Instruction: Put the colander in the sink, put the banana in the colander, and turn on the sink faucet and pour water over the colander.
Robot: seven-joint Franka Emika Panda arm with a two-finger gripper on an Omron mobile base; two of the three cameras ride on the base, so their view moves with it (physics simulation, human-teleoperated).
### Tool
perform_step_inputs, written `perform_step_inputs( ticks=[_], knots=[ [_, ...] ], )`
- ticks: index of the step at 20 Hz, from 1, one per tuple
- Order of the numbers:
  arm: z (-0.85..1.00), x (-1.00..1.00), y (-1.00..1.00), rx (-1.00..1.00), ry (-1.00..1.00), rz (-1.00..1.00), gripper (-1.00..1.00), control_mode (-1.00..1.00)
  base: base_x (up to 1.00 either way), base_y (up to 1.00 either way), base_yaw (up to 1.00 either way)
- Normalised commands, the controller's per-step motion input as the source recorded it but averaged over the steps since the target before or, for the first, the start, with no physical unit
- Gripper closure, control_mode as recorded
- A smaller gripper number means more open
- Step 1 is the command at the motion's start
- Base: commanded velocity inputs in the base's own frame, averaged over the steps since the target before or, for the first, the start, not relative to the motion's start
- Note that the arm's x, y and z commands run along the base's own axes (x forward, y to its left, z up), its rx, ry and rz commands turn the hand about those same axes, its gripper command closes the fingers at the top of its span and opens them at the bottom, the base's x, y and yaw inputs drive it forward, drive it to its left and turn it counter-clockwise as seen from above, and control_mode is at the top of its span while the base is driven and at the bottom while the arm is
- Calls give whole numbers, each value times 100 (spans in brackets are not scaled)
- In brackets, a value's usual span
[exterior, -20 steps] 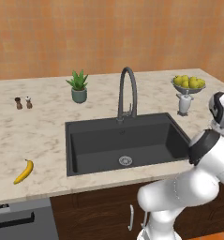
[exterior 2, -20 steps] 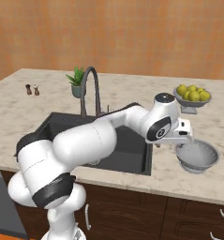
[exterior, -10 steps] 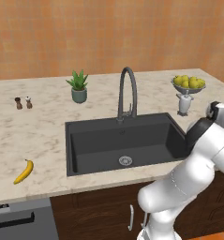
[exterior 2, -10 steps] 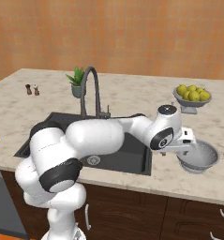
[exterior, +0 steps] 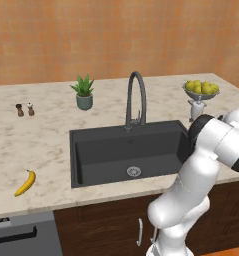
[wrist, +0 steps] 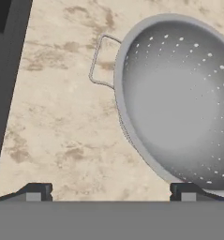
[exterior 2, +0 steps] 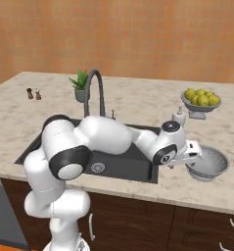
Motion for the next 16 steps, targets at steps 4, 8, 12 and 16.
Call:
perform_step_inputs(
  ticks=[4,8,12,16],
  knots=[
    [-6,50,-41,0,-2,7,-100,-100,0,0,0],
    [-7,50,-43,0,0,7,-100,-100,0,0,0],
    [-2,44,-54,0,0,7,-100,-100,0,0,0],
    [0,36,-62,0,0,7,-100,-100,0,0,0]
  ],
)
